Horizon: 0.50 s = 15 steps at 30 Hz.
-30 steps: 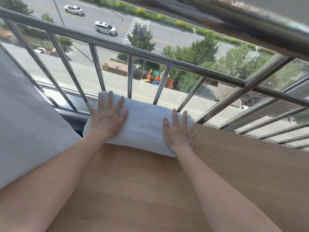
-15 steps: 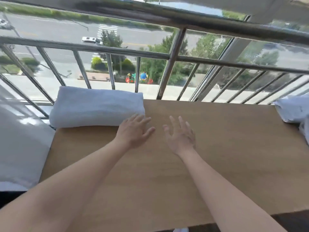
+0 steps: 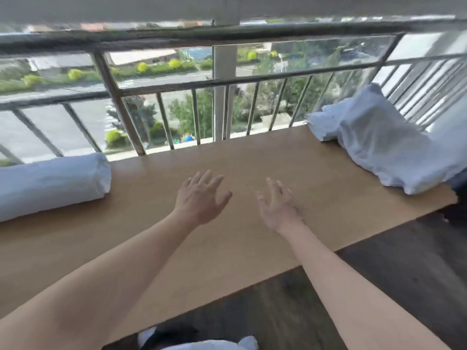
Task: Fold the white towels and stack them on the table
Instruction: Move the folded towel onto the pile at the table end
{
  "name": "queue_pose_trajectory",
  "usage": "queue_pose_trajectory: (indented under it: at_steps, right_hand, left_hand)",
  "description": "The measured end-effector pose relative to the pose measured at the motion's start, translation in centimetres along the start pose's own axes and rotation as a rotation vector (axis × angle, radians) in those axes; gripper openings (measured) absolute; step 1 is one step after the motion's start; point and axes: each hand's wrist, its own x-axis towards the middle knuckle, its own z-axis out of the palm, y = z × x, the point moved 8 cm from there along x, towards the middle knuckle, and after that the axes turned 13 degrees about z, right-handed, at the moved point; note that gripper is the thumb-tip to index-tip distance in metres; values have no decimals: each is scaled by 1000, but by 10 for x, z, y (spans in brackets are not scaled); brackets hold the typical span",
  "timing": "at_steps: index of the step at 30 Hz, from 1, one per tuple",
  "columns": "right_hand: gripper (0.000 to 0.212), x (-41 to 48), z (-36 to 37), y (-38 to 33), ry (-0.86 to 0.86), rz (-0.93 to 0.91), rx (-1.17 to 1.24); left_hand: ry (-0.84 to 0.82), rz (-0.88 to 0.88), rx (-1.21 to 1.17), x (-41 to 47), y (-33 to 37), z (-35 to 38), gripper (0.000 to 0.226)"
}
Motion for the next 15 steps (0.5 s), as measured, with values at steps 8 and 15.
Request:
queue_pose_trajectory:
  at_steps: [8,15]
  right_hand:
    - [64,44,-82,122,74,118,84]
    - [64,101,-116,193,111,175,99]
  left_hand:
    - [-3,174,30,88,137,4,64]
    - [-16,274,3,184,210,36,59]
